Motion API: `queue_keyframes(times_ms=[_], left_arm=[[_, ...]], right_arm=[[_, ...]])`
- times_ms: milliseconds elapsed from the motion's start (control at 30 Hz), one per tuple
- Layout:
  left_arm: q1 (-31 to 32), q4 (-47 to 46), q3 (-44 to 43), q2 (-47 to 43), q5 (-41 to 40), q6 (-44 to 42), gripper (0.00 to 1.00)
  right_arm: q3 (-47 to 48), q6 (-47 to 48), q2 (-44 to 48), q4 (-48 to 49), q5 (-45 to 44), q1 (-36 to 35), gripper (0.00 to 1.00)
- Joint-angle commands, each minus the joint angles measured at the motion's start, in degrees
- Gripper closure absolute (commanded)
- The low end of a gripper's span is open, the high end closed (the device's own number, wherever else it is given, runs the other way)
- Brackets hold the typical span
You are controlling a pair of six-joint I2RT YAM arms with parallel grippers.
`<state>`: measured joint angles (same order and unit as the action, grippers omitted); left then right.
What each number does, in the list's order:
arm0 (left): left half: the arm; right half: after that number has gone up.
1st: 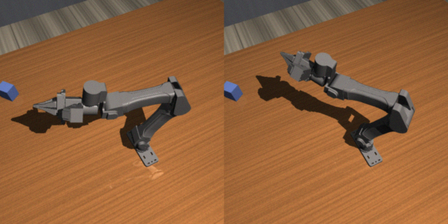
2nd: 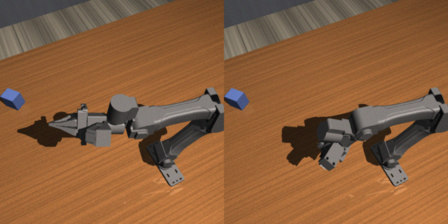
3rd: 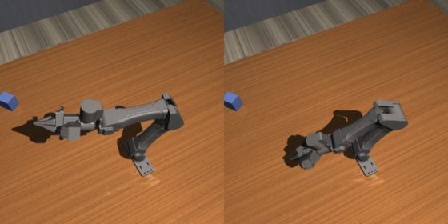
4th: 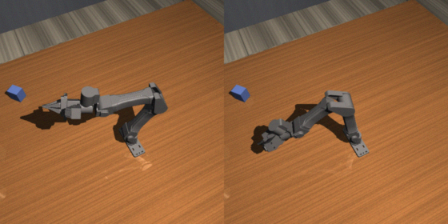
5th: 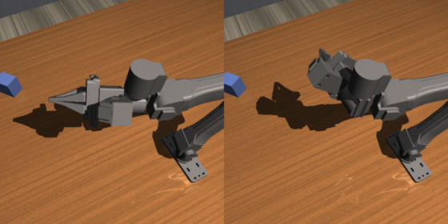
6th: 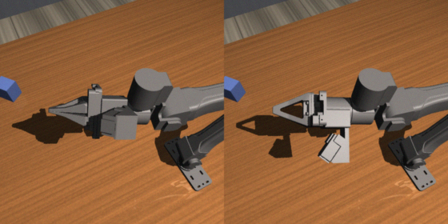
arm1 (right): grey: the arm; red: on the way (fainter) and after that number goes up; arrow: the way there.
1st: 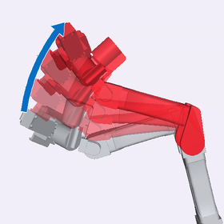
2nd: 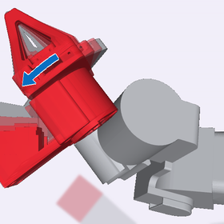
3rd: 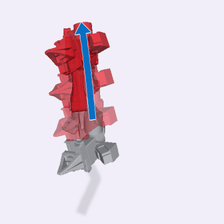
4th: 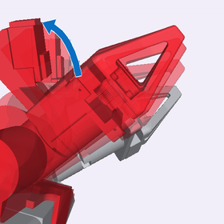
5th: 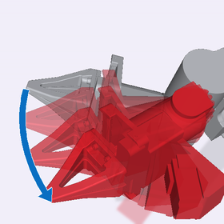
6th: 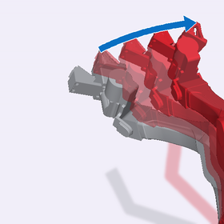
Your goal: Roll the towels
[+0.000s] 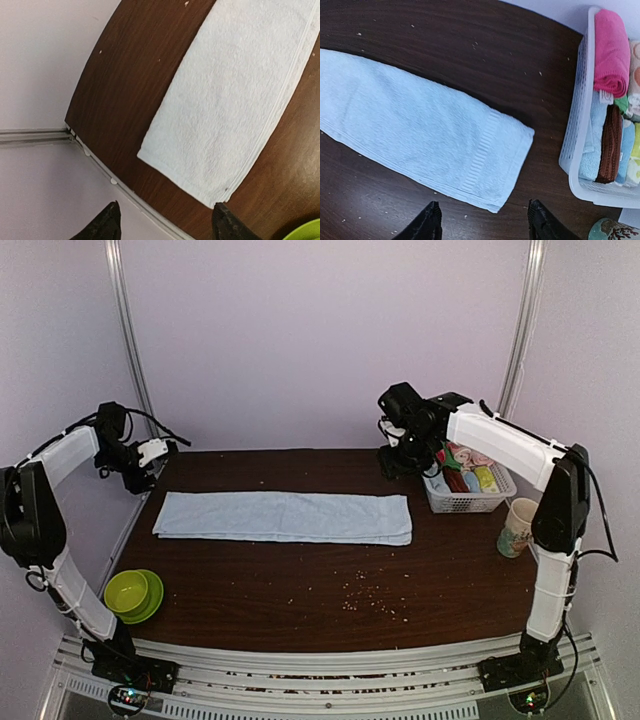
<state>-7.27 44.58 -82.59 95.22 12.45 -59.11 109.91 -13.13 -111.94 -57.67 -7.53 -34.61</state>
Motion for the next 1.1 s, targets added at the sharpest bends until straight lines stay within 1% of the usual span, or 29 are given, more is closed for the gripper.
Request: queue_keyframes(times_ms=[0,100,167,233,333,433,567,667,733,833,933,1067], left_arm=[[6.1,1.1,-1.8,1.4,3.1,9.8,0.36],[10.2,-1.5,-1.4,1.7,0.5,12.9,0.37],[12.3,-3.5,-1.7,2.4,-0.2,15.5,0.39],[14.0,-4.1,-3.3,4.3,1.0,17.8,0.45],[17.0,-2.6,-5.3,7.9,3.8,19.2,0.52],[21.5,-2.3,-4.9,10.5,3.9,18.9,0.54],[27.0,-4.5,-2.4,12.1,3.6,18.6,0.52],[30.5,-8.2,-0.6,13.0,-0.4,18.1,0.51],[32.4,-9.9,-0.2,14.1,-3.8,17.3,0.52],[34.8,-14.7,2.4,15.3,-10.3,14.9,0.53],[36.6,-19.6,5.3,16.1,-15.1,13.2,0.53],[37.3,-22.0,4.9,18.9,-18.1,12.3,0.58]], right_arm=[[3.7,-0.2,-1.4,-0.7,-3.9,-2.2,0.41],[1.8,-1.6,-0.2,0.4,-7.4,-2.2,0.40],[-1.5,-2.0,1.6,4.0,-8.1,-2.1,0.40],[-3.9,-3.3,1.5,7.7,-5.8,-2.1,0.40],[-3.6,-5.8,-2.4,12.5,0.5,-2.1,0.40],[0.5,-8.6,-9.0,16.2,7.8,-2.1,0.42],[11.6,-13.4,-18.6,18.8,16.9,-2.0,0.45],[19.7,-16.8,-25.2,19.6,21.2,-1.8,0.46],[22.1,-18.7,-27.9,20.7,22.7,-1.5,0.47],[19.8,-20.6,-28.0,24.0,23.8,-1.1,0.48],[14.3,-22.3,-26.8,27.9,24.2,-0.6,0.47],[11.7,-24.1,-27.0,30.9,25.5,-0.1,0.48]])
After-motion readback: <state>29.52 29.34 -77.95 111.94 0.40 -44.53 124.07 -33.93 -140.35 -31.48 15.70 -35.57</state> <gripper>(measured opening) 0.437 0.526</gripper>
